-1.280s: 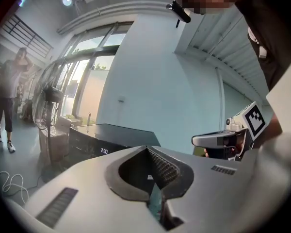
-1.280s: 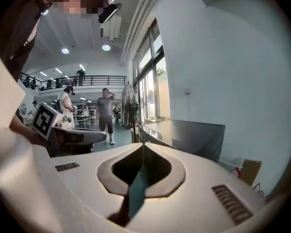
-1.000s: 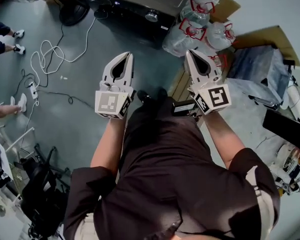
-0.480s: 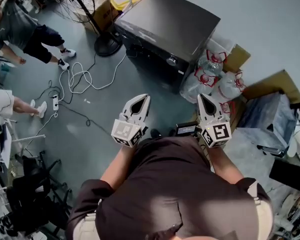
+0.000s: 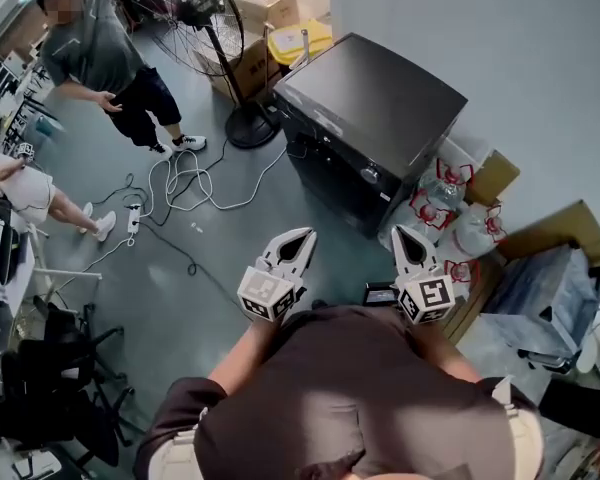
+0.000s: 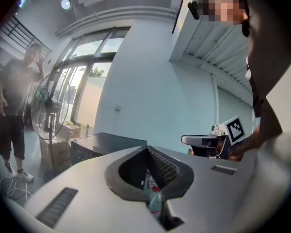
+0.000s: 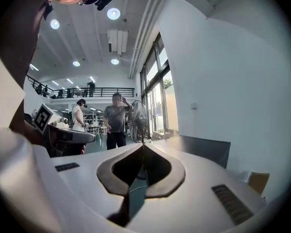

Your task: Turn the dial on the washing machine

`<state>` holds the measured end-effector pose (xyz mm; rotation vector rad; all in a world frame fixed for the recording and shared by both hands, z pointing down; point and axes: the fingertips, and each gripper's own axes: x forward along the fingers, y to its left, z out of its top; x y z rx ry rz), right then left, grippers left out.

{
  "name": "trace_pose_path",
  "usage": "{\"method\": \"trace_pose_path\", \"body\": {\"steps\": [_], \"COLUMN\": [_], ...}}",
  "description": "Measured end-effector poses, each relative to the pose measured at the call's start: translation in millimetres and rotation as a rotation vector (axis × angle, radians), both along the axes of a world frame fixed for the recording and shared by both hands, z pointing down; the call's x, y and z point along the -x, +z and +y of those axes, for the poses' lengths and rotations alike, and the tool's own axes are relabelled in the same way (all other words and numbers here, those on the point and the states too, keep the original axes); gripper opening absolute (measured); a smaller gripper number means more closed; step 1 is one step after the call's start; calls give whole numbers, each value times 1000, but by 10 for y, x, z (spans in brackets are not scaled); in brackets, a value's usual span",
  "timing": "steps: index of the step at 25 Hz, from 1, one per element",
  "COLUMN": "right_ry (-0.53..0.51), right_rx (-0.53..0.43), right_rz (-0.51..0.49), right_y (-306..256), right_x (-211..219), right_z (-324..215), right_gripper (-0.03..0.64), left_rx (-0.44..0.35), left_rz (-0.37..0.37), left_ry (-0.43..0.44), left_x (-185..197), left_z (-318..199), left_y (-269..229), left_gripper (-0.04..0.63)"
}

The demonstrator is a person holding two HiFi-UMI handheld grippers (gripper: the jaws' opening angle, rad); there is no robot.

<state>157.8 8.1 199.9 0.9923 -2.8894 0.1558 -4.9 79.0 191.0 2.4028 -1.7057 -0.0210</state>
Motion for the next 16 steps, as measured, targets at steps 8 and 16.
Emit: {"method": "trace_pose_path", "body": {"steps": [8, 16], "right_ry": [-10, -21], "right_rx": [-12, -6], "right_rz": [-6, 5], "right_y": [-78, -56], "right_x": [154, 355], "right_z": [-109, -140], "right_gripper": [21, 21], "left_rx": [-1, 8], "left_rz": [5, 15], "left_ry": [12, 11], "left_x": [58, 197], "left_z": [-107, -157], "left_y": [-54, -87], "left_gripper": [15, 15]}}
